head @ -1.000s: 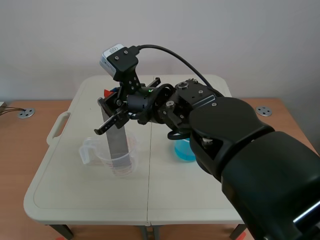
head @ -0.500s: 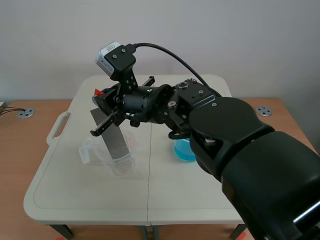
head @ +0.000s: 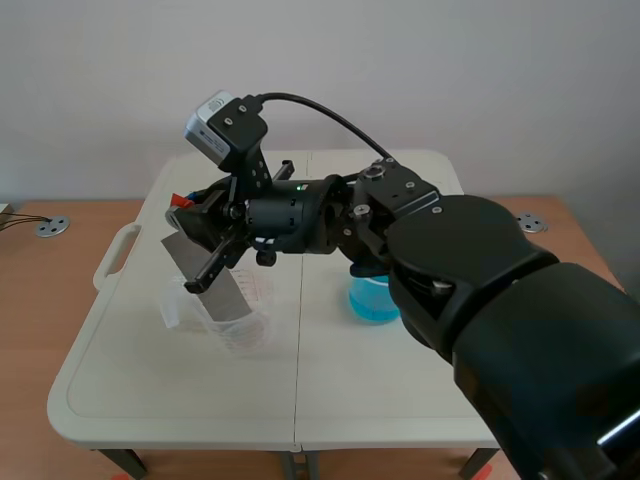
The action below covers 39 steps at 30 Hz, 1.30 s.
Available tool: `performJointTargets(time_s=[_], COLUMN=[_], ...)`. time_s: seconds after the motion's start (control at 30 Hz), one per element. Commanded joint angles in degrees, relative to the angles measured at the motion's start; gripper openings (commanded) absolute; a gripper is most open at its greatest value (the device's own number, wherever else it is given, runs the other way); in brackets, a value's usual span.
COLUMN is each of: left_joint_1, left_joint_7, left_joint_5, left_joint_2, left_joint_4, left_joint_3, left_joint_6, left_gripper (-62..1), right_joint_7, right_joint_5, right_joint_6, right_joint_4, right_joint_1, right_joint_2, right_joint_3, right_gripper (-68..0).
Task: Hold the metal plate by the orange handle, dip it into the blue solution, take it out and point at it, then put the plate back in the beaker on the left.
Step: 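Lift the metal plate out of the left beaker, then move the plate over the blue solution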
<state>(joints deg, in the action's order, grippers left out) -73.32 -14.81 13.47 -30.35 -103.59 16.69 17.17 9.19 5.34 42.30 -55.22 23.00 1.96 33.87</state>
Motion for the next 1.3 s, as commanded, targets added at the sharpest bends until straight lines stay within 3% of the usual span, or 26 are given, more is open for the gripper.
performJointTargets(time_s=[0.0,0.2,0.63,1.27], left_joint_1=[0.15,0.15,0.15,0.15], left_joint_7=[-0.61,-0.61,-0.61,-0.61], left_joint_5=[0.39,0.39,0.39,0.39], left_joint_2=[0.00,0.00,0.00,0.00], left_joint_4=[-0.96,-0.96,-0.96,-0.96], left_joint_3=[0.07,0.07,0.07,0.04], left_joint_6=[0.17,0.17,0.20,0.55], left_gripper=[-59.4,-59.4,-59.4,-59.4], right_joint_7=[1.77,3.23,3.06,-1.86], right_joint_5=[1.55,2.89,3.02,2.38], right_joint_6=[0.42,0.42,0.42,0.42], right_joint_4=[-1.46,-3.34,-9.44,-26.93], right_joint_1=[1.73,1.44,1.27,-5.11], right_joint_2=[-1.46,-4.07,-5.77,-8.33], right_joint_3=[-0.17,-0.17,-0.17,-3.82], right_gripper=[-66.2,-66.2,-66.2,-66.2])
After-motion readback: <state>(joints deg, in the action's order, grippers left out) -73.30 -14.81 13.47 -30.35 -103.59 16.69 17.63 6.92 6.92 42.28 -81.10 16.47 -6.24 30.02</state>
